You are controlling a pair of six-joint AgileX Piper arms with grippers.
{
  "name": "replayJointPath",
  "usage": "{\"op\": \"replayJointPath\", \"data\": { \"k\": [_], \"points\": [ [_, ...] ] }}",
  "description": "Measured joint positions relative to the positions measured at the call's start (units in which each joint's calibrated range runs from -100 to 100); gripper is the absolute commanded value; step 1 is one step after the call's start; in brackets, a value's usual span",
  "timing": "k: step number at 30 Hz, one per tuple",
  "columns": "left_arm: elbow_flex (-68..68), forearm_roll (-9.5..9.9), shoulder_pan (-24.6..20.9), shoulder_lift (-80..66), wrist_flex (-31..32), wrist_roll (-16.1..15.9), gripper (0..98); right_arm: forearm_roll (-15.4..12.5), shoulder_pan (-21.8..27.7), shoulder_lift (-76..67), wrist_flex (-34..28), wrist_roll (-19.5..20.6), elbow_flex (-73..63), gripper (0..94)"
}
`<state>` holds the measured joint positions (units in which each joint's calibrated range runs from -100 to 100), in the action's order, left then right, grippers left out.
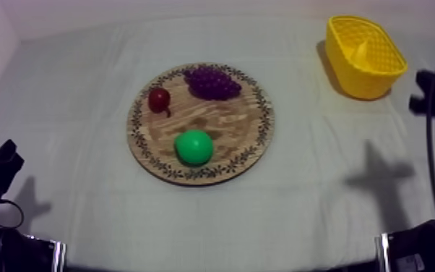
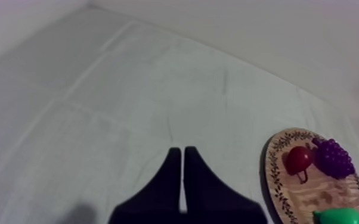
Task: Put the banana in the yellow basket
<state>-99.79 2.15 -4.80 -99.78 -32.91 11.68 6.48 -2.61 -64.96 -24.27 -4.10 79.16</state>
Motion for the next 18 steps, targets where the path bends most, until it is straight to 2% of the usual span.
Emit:
{"op": "replayJointPath", "data": {
  "k": [6, 12, 16, 18],
  "points": [
    [0.0, 0.0, 0.0, 0.0, 0.0, 0.0, 0.1, -1.04, 0.36, -13.67, -1.07, -1.0, 12.89, 0.7],
    [0.0, 0.0, 0.0, 0.0, 0.0, 0.0, 0.1, -3.18, 0.93, -24.18, -5.43, -2.47, 20.09, 0.7],
    [0.0, 0.0, 0.0, 0.0, 0.0, 0.0, 0.1, -6.48, 1.76, -29.07, -8.82, -5.03, 20.46, 0.7],
    [0.0, 0.0, 0.0, 0.0, 0.0, 0.0, 0.1, -7.18, 2.23, -30.27, -10.65, -6.23, 20.53, 0.6]
  ]
}}
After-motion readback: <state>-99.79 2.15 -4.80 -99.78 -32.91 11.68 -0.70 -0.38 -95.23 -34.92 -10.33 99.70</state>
